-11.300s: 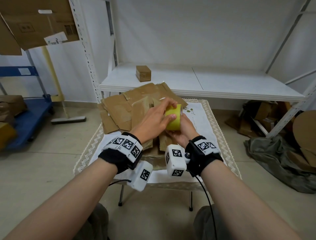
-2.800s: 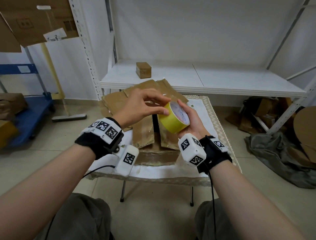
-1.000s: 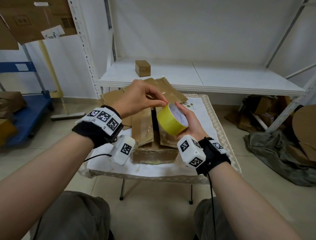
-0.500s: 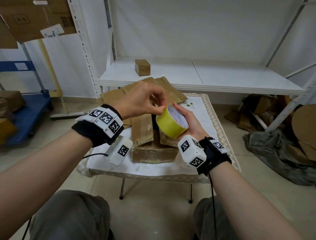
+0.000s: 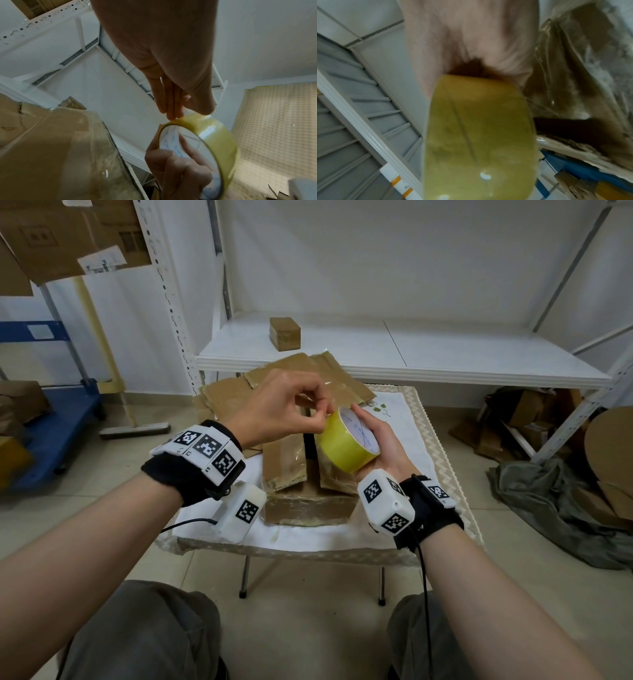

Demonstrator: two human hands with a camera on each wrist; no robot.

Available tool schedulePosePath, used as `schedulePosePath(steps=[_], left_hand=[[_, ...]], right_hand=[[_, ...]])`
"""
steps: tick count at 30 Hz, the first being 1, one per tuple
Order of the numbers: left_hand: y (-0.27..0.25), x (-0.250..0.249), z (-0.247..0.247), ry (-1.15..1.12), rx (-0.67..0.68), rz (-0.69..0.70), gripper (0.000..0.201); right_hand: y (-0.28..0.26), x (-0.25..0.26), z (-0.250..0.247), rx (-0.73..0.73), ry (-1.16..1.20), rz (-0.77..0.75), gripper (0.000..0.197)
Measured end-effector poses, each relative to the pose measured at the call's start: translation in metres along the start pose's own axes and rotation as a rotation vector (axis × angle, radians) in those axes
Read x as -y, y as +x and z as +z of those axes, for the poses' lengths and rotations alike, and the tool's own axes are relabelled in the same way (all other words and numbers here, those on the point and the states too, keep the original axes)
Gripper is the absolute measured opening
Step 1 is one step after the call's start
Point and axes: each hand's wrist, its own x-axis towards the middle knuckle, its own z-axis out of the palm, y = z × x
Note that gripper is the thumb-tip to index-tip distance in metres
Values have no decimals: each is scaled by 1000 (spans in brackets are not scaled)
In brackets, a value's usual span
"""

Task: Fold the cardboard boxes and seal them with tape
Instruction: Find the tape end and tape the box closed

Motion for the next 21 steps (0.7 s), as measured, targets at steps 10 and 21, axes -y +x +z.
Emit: schedulePosePath(steps=[10,21], left_hand=[[0,5,0,-252,-45,-187,20],[0,8,11,-41,-68,-78,5]], right_hand=[[-4,-1,4,3,31,-29,56],[-1,-4,1,-22,-2,-50,56]])
